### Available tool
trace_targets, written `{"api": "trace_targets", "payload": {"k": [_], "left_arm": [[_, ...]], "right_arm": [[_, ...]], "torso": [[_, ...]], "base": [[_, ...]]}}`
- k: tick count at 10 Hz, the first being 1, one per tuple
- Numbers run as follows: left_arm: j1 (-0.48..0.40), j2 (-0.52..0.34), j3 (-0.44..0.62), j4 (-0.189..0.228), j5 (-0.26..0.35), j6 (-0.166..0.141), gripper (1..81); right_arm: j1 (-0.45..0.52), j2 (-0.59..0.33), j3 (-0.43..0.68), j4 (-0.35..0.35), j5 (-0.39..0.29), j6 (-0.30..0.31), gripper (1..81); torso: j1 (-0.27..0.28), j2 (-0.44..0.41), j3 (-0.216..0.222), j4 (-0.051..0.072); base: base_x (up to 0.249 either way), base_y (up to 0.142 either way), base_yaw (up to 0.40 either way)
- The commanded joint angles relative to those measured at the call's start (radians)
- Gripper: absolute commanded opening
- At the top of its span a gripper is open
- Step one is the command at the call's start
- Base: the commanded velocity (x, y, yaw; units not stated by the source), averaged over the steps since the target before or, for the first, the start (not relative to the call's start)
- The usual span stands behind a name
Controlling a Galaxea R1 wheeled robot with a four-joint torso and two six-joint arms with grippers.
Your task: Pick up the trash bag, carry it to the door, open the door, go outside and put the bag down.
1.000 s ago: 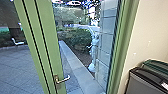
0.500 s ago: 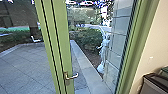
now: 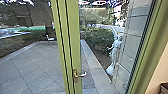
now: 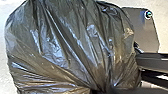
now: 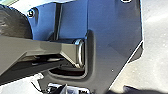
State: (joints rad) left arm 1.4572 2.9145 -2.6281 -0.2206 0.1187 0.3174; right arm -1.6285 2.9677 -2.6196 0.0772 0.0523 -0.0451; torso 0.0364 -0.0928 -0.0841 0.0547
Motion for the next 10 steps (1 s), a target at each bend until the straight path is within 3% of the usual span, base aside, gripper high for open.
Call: {"api": "trace_targets", "payload": {"k": [1, 10], "left_arm": [[-0.051, -0.004, 0.000, 0.000, 0.067, 0.006, 1.0], [-0.050, 0.005, -0.003, 0.009, 0.065, 0.008, 1.0]], "right_arm": [[0.032, 0.009, -0.011, -0.010, -0.062, -0.006, 81.1], [0.032, 0.010, -0.014, -0.007, -0.062, -0.004, 81.1]], "torso": [[0.000, 0.000, 0.000, 0.000], [0.000, 0.000, 0.000, 0.000]], "base": [[0.000, 0.000, 0.316], [0.000, 0.000, 0.320]]}}
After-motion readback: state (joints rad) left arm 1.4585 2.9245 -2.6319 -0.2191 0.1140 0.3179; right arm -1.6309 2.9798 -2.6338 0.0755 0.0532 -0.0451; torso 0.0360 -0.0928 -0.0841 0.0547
